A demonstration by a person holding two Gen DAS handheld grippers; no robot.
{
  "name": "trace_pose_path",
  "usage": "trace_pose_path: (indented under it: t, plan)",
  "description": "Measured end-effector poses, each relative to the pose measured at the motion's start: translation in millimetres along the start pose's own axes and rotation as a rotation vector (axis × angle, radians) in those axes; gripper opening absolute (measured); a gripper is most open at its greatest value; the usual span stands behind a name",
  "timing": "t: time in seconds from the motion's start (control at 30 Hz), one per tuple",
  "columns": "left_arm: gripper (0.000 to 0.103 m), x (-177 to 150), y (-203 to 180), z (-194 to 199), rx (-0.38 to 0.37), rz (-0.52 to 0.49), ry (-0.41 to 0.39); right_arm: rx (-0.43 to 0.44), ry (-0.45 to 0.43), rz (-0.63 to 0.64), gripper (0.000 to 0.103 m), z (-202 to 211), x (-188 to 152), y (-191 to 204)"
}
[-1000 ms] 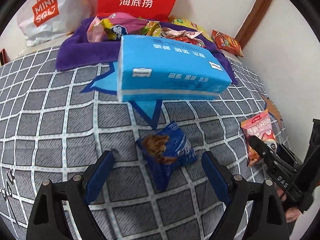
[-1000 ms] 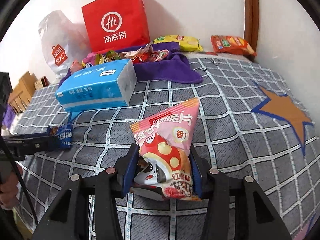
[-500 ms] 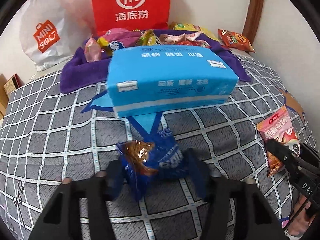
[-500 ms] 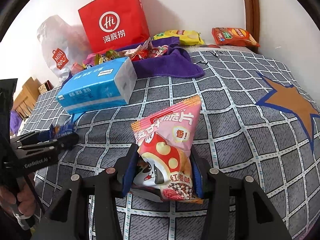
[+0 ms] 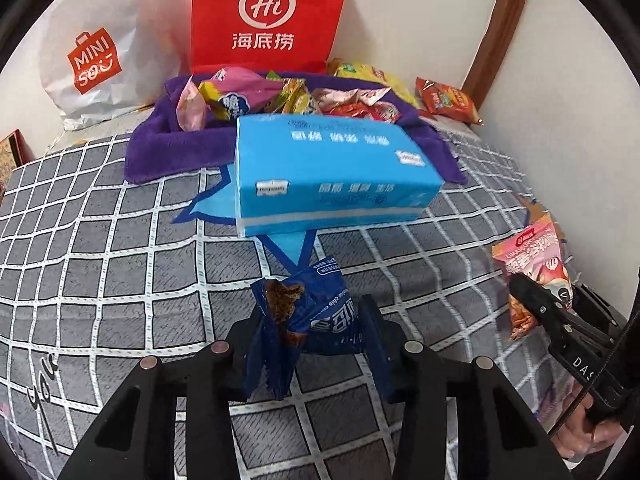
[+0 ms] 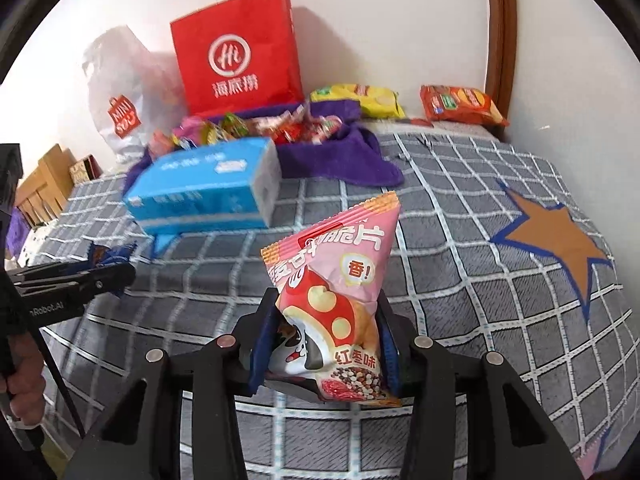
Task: Organize snacks
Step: 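Lift both held packets and carry them up toward the purple towel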
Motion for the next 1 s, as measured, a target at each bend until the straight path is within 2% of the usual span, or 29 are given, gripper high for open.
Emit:
trace_pose_path:
  t: [0.3, 0.43, 0.63, 1.0]
  plan:
    - [0.041, 24.1, -6.3, 28.9, -0.044, -0.003, -0.021, 0.020, -0.027, 0.009, 0.044, 22.0, 28.6, 31.5]
    - [0.041, 37.2, -7.9, 39.7, -0.036, -0.010, -0.048, 0.031, -0.025, 0.012, 0.045, 24.5, 39.9, 41.2]
    - [0.042, 52.5, -6.7, 45.6, -0.038, 0.005, -0.063, 0.038, 0.002, 0.008, 0.045, 21.2, 54.6, 48.2]
    - [0.041, 77.6, -4.2, 46.0, -0.048, 0.006, -0.081, 0.022, 0.000, 0.037, 0.045, 6.3, 82.1, 52.2]
Point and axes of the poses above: each gripper's, at about its wrist camera, not at the fingertips, and z roughly against the way its jaws point, y to its left, x to its top, the point moved 9 cm from there along -z, roughly the way its jaws point, and after that the axes turned 12 degrees about -y, right-handed, at the moved point
